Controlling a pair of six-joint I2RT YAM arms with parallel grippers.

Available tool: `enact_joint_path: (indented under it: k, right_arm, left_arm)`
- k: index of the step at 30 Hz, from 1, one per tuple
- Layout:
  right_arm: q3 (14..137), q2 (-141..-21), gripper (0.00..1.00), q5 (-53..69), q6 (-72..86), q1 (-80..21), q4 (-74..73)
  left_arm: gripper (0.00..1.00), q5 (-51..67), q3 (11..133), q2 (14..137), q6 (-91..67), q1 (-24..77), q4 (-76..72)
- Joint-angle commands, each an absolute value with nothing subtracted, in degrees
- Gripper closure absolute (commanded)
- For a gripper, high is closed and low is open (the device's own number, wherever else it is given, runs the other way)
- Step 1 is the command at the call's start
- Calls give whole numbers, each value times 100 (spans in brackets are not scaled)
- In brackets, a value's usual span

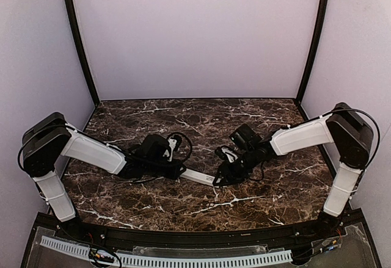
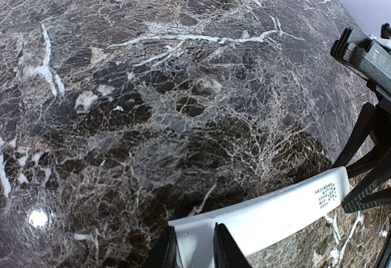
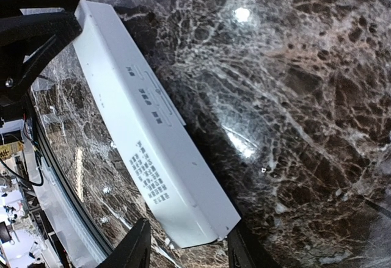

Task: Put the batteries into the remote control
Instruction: Press the battery cover onto the remote control.

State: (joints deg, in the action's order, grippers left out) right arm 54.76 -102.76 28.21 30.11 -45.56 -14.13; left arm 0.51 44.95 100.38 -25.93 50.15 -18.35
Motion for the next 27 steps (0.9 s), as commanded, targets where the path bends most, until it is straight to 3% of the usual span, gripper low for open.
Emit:
enact_joint_path:
  k: [1, 5, 15, 27]
  right_arm:
    - [5308, -10440, 52, 2688, 3097, -4539, -1066]
    - [5217, -10308, 51, 2723, 3192, -4432, -955]
    - [5077, -10418, 68, 2482, 3438, -4351, -832]
    - [4992, -10494, 71, 2435, 3411, -4317, -844]
  left_arm:
    - [78, 68, 4252, 10097, -2522, 5098, -1059]
    - [78, 70, 4245, 10102, -2530, 5098, -1070]
    - [78, 70, 4226, 10086, -2523, 5106, -1099]
    - [63, -350, 4162, 9702, -2469, 5098, -857]
